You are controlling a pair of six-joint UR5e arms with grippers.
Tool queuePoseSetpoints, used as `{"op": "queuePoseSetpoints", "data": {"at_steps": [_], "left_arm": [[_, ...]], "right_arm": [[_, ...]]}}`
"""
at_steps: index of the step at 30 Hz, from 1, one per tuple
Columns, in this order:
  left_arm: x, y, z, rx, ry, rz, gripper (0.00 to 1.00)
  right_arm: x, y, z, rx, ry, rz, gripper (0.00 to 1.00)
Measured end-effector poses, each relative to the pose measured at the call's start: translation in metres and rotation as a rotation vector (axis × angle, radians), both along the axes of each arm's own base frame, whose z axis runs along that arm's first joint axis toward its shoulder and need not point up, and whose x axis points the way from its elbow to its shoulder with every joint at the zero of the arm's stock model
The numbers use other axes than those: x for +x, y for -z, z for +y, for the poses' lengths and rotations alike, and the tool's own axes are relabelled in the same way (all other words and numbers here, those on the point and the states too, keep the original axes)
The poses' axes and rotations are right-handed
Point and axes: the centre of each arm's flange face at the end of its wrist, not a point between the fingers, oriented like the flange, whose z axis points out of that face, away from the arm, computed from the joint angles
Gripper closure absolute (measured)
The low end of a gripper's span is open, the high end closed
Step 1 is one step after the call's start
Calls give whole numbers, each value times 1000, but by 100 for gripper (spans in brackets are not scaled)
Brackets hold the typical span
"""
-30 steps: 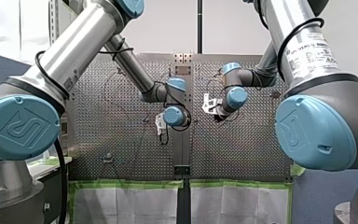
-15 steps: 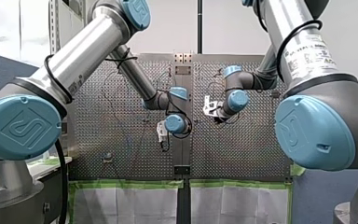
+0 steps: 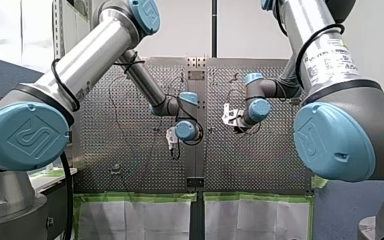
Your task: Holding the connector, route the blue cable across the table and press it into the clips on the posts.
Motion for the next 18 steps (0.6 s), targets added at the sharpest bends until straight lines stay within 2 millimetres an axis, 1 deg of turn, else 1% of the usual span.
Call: {"op": "queuePoseSetpoints", "data": {"at_steps": [5, 14, 18], "left_arm": [[12, -6, -1, -9, 11, -11, 100], [29, 10, -5, 36, 9, 26, 100], [37, 4, -6, 58, -9, 29, 100]], "right_arm": [[-6, 0, -5, -1, 7, -5, 100], [-20, -2, -19, -10, 29, -14, 100], [-26, -4, -26, -13, 38, -21, 100]]}}
